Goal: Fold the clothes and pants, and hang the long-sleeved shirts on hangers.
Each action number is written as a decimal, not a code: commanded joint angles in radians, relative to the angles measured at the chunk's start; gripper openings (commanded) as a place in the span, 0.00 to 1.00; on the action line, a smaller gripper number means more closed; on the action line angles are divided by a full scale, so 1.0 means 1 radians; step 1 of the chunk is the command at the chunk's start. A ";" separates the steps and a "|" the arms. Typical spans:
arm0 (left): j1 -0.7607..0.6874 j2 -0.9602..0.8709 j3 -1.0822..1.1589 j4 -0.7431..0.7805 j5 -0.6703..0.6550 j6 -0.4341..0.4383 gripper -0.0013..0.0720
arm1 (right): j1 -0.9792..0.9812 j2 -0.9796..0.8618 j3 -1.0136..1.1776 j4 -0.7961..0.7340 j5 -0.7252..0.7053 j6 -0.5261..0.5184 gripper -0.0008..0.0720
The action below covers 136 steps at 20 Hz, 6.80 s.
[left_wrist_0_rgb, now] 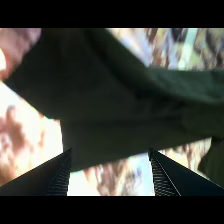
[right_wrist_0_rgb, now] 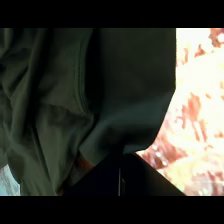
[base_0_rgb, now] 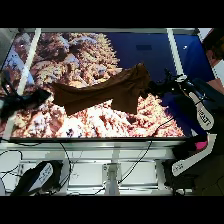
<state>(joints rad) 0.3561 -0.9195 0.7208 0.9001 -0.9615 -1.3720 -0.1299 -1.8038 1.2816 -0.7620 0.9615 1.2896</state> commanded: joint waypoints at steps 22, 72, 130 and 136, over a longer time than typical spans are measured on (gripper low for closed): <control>-0.001 -0.186 -0.348 -0.407 0.268 0.280 0.71 | 0.000 0.000 0.001 0.004 -0.008 -0.001 0.03; 0.167 0.174 0.362 -0.440 -0.187 0.135 0.04 | -0.040 0.956 0.106 -0.349 0.393 0.039 0.03; 0.058 -0.224 0.642 0.035 0.056 0.109 0.04 | -0.039 0.467 0.335 -0.261 -0.061 0.108 0.03; -0.056 -0.535 0.642 0.034 0.145 0.108 0.04 | -0.023 0.153 0.335 -0.200 -0.208 0.108 0.03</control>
<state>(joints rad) 0.3454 -1.3258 1.3621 0.9348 -0.8600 -1.2667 -0.1589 -1.5238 1.6203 -0.9920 0.8368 1.3979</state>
